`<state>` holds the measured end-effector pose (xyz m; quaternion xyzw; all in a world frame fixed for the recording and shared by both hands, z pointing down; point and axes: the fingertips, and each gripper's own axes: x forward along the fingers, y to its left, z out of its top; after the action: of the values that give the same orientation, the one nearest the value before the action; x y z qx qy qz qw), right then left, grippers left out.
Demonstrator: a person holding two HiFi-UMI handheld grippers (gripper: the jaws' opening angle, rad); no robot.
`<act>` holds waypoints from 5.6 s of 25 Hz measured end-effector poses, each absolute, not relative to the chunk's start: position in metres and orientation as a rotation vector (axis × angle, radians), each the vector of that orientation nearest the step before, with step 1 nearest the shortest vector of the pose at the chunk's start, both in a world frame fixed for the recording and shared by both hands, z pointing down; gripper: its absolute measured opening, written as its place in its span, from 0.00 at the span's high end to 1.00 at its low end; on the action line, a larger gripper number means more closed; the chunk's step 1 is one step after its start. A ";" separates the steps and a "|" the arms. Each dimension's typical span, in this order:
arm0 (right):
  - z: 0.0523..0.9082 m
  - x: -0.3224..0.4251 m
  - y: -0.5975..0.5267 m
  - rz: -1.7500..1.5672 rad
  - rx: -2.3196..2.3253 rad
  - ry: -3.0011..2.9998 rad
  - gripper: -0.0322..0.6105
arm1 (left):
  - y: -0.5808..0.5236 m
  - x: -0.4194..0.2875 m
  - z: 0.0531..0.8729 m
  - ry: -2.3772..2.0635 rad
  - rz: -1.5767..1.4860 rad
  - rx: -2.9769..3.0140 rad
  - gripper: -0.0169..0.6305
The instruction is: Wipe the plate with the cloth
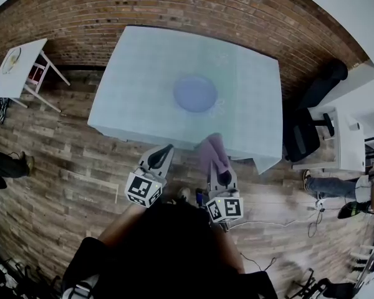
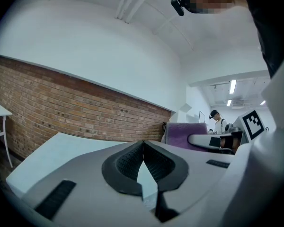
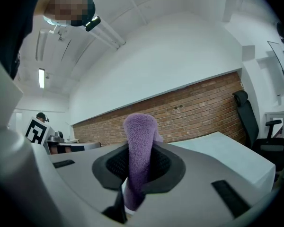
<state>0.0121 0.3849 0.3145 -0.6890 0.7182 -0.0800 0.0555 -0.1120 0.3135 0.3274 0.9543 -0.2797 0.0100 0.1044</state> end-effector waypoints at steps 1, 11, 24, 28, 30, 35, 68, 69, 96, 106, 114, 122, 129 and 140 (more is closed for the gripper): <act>0.315 0.014 0.385 -0.245 -2.097 2.176 0.85 | 0.314 -0.110 0.327 -0.825 0.031 2.814 0.92; 0.315 0.043 0.386 -0.221 -2.088 2.245 0.85 | 0.320 -0.075 0.337 -0.846 0.049 2.791 0.92; 0.339 0.095 0.378 -0.279 -1.920 2.361 0.85 | 0.326 -0.027 0.354 -0.996 0.111 2.741 0.92; 0.343 0.103 0.368 -0.293 -1.908 2.366 0.85 | 0.317 -0.028 0.358 -1.037 0.128 2.717 0.92; 0.344 0.102 0.357 -0.300 -1.900 2.376 0.85 | 0.306 -0.030 0.361 -1.047 0.132 2.705 0.92; 0.349 0.100 0.322 -0.276 -1.895 2.405 0.85 | 0.267 -0.027 0.378 -1.038 0.134 2.673 0.92; 0.404 0.081 0.084 -0.365 -1.896 2.575 0.85 | 0.033 -0.010 0.523 -0.915 0.428 2.364 0.92; 0.407 0.081 0.081 -0.373 -1.880 2.587 0.85 | 0.032 -0.010 0.529 -0.929 0.438 2.343 0.92; 0.484 0.094 0.030 -0.547 -1.504 2.833 0.85 | 0.012 0.009 0.685 -1.054 0.643 1.895 0.66; 0.516 0.074 0.014 -0.582 -1.353 2.953 0.85 | 0.006 0.011 0.686 -0.955 0.671 1.979 0.79; 0.534 0.051 0.021 -0.639 -1.151 3.087 0.85 | -0.005 -0.019 0.685 -0.917 0.720 2.014 0.87; 0.591 0.024 0.018 -0.759 -0.946 3.365 0.85 | -0.009 -0.020 0.688 -0.844 0.735 2.036 0.89; 0.639 0.013 -0.007 -0.714 -0.936 3.611 0.85 | -0.013 -0.019 0.688 -0.843 0.745 2.063 0.89; 0.664 0.000 -0.019 -0.470 -0.980 3.801 0.85 | -0.012 -0.018 0.688 -0.838 0.751 2.079 0.89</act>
<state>-0.0005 -0.0190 0.6636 -0.2277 0.8833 -0.1092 -0.3949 -0.0183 -0.0118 0.6878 0.8137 -0.3279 0.2941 0.3793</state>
